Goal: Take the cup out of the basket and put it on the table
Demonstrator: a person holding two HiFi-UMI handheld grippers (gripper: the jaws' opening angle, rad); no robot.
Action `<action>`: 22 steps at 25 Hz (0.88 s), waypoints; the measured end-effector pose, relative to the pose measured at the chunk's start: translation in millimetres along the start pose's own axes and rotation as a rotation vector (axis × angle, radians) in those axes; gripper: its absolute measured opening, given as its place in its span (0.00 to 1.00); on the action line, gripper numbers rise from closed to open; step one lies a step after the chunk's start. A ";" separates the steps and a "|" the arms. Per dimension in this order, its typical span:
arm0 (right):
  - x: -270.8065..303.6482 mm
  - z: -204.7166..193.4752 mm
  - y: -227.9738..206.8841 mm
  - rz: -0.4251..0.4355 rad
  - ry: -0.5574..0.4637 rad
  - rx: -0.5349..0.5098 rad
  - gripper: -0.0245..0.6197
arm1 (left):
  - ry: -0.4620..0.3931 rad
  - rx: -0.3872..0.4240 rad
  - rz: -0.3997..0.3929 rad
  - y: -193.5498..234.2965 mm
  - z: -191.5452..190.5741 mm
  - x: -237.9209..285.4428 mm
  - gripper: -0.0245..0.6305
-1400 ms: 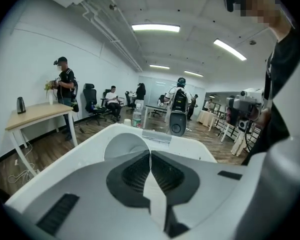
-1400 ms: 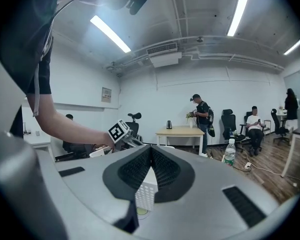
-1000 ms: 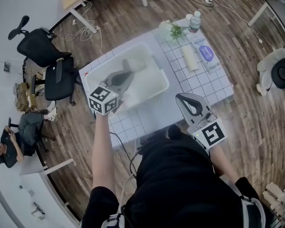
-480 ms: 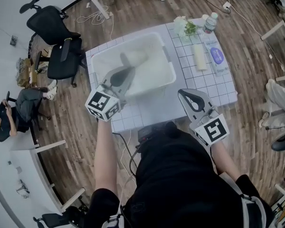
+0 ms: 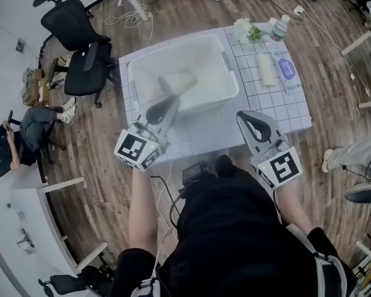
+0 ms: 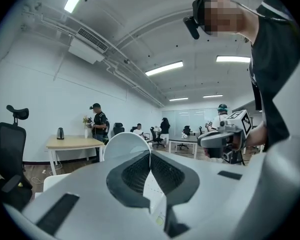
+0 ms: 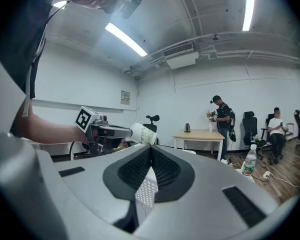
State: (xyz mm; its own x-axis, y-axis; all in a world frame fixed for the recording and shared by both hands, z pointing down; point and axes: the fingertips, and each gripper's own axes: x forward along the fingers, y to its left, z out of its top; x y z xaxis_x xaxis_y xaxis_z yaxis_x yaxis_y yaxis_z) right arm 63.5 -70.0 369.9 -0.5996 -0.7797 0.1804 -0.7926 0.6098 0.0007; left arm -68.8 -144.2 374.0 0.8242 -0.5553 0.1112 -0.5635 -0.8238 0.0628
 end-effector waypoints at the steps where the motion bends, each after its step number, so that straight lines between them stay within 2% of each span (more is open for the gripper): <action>1: -1.4 0.1 5.5 -0.002 0.001 0.000 0.06 | -0.004 0.003 -0.006 -4.1 0.8 -5.9 0.06; 7: -14.4 3.4 31.6 -0.055 -0.015 0.005 0.06 | -0.018 0.020 -0.021 -22.6 0.1 -41.0 0.06; 15: -38.4 -7.9 70.5 -0.101 0.008 0.006 0.06 | -0.073 -0.022 -0.048 -48.5 -14.5 -80.4 0.06; 18: -44.5 -13.6 80.5 -0.104 0.016 0.015 0.06 | -0.079 -0.033 -0.027 -53.3 -28.0 -89.3 0.06; 22: -52.7 -11.9 85.6 -0.099 0.010 0.016 0.06 | -0.045 -0.029 0.011 -63.5 -53.9 -97.3 0.06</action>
State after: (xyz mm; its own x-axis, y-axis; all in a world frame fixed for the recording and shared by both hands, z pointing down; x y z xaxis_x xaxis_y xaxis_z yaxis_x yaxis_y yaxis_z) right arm 28.5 24.9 372.2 -0.5170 -0.8347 0.1898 -0.8498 0.5270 0.0031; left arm -116.3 -31.7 412.6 0.8193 -0.5694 0.0676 -0.5734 -0.8143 0.0901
